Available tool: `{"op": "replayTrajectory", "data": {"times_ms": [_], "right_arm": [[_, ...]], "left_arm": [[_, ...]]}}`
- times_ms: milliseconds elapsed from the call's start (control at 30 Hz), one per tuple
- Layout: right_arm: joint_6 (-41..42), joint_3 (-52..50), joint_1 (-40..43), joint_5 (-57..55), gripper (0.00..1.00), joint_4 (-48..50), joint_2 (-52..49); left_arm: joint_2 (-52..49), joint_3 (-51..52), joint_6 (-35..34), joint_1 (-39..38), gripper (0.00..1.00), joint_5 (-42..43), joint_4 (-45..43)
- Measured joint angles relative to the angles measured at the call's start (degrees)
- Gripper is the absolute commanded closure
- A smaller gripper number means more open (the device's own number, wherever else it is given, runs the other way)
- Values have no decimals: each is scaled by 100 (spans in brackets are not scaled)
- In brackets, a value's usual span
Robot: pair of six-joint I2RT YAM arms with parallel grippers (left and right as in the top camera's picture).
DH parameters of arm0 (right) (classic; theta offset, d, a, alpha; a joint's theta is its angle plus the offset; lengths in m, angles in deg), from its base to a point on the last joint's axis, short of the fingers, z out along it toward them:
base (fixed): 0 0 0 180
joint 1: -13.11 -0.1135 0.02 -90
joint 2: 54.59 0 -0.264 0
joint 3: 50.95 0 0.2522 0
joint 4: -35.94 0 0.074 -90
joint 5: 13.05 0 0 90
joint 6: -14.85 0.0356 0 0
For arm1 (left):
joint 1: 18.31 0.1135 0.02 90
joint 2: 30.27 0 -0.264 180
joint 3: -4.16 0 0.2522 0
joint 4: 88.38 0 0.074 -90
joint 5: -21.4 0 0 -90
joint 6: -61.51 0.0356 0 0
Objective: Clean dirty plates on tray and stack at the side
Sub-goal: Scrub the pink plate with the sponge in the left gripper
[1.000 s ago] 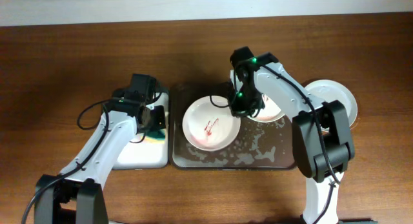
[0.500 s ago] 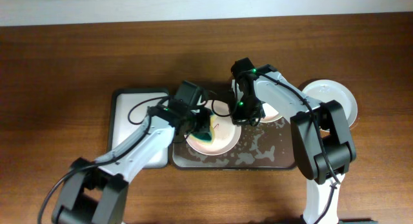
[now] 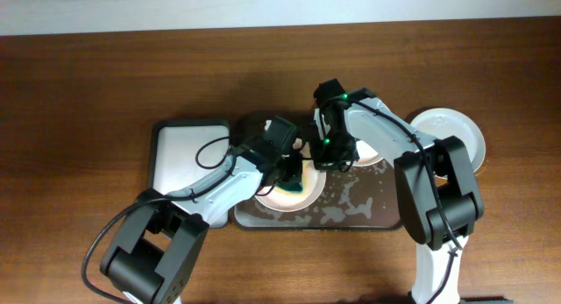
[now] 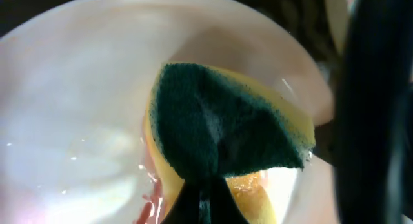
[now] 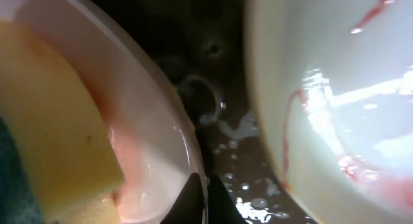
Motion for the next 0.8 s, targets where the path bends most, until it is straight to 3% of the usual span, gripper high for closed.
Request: {"op": "replayTrajectory", "data": {"times_ms": [300, 467, 667, 800], "right_arm": [[13, -4, -9, 11, 96, 4, 0], [15, -4, -37, 94, 96, 24, 0], [26, -4, -35, 92, 96, 17, 0], [28, -4, -35, 92, 96, 0, 0]], "left_arm": [[76, -94, 2, 291, 100, -870, 682], [415, -164, 120, 616, 100, -835, 1189], [1945, -393, 289, 732, 100, -675, 1633], [1799, -376, -9, 732, 100, -551, 1681]]}}
